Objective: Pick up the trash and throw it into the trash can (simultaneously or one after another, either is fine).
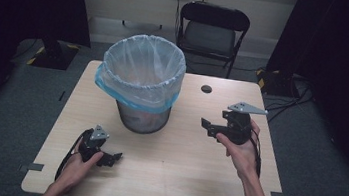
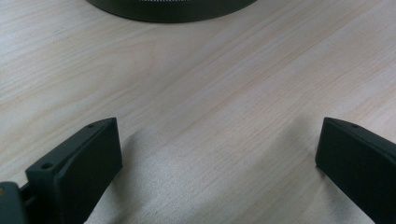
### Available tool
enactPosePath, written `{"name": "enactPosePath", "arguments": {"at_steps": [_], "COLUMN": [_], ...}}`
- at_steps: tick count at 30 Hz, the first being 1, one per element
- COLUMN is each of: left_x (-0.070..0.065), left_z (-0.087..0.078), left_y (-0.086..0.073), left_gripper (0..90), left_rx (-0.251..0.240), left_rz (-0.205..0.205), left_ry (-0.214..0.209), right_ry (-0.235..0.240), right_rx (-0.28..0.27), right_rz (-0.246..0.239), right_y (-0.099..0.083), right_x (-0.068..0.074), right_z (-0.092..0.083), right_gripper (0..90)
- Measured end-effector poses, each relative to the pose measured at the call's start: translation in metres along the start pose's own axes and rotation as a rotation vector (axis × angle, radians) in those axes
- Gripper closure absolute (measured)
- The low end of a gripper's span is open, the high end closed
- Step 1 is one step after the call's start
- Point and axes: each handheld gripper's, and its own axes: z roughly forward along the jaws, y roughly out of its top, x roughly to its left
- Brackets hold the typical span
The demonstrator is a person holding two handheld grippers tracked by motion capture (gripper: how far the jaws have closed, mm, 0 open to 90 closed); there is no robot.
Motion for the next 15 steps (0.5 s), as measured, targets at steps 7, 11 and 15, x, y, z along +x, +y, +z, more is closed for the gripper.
{"name": "enactPosePath", "arguments": {"at_steps": [7, 11, 15], "left_x": [0.0, 0.0, 0.0], "left_z": [0.0, 0.0, 0.0], "left_y": [0.0, 0.0, 0.0], "left_gripper": [0.0, 0.0, 0.0], "left_rx": [0.003, 0.003, 0.003], "left_rz": [0.005, 0.005, 0.005], "left_ry": [0.001, 0.001, 0.0], "right_ry": [-0.016, -0.029, -0.051], "right_rx": [0.025, 0.054, 0.056], "right_rz": [0.023, 0.047, 0.065], "right_y": [-0.025, -0.042, -0.055], "right_x": [-0.005, -0.012, -0.017], "right_z": [0.0, 0.003, 0.001], "right_gripper": [15.3, 15.6, 15.7]}}
